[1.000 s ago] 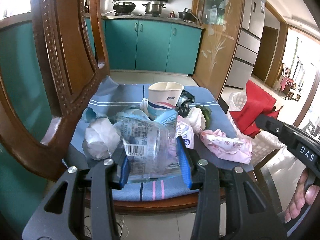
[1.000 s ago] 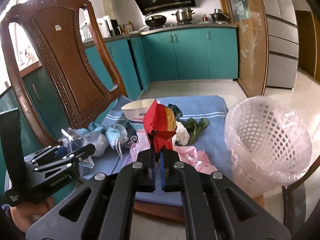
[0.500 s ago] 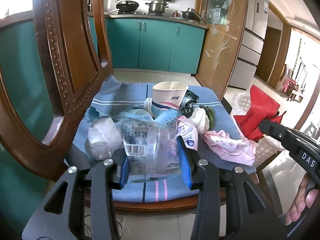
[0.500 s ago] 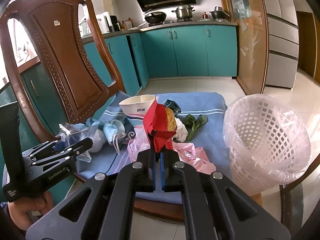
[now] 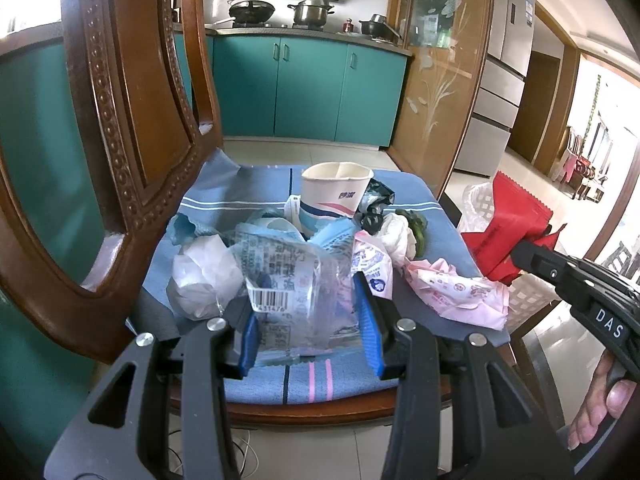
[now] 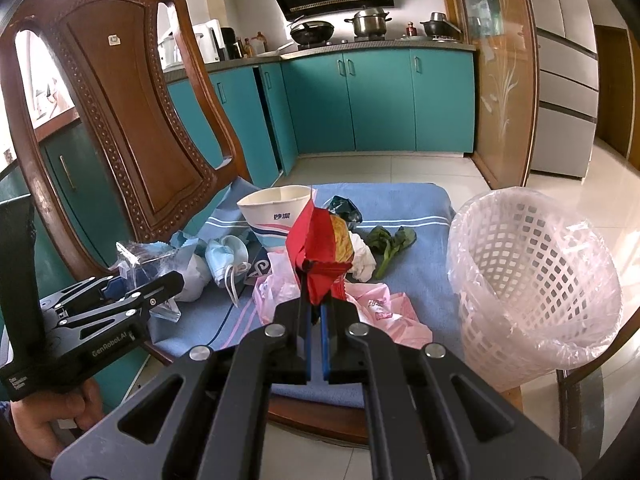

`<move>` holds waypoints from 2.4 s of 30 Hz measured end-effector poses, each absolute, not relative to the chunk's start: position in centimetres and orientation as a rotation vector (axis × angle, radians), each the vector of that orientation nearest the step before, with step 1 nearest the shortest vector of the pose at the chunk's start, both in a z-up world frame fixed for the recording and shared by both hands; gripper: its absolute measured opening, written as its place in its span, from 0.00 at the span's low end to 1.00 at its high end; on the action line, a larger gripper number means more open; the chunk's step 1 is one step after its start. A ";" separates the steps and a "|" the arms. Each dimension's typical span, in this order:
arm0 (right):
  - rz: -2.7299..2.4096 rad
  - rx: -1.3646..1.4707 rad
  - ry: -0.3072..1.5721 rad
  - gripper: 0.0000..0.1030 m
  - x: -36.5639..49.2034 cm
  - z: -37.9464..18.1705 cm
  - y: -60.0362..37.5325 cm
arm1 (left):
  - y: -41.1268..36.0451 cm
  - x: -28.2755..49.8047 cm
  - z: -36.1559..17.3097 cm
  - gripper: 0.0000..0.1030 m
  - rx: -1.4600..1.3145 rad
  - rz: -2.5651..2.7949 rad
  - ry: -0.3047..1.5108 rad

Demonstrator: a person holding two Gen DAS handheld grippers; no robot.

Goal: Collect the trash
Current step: 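Lift the red snack bag with the right tool and drop it into the white basket, then carry the clear barcode bag with the left tool into the basket and release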

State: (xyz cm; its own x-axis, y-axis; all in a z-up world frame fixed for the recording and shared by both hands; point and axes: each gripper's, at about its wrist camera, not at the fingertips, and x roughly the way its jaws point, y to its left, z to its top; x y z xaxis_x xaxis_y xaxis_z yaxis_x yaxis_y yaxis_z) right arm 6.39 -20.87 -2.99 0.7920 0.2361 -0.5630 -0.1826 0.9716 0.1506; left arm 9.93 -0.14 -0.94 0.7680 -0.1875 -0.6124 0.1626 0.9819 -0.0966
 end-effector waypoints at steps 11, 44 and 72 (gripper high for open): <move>0.232 0.089 0.620 0.04 6.5 -3.1 -20.8 | -0.1 10.1 -1.0 0.41 -0.038 -0.188 0.675; -0.133 0.180 0.492 0.75 7.2 -1.9 -31.4 | 0.1 10.0 -1.0 0.42 -0.054 -0.186 0.676; -0.145 0.315 0.258 0.88 2.0 2.0 -35.7 | -19.5 13.7 2.1 0.42 0.039 -0.504 0.709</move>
State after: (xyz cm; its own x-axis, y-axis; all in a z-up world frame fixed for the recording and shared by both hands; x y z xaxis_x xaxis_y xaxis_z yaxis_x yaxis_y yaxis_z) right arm 2.01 -35.65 2.04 0.9568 -0.1006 -0.2729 0.1807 0.9407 0.2871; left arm 13.65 -19.48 2.14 0.6452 -0.4296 -0.6318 0.4556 0.8802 -0.1333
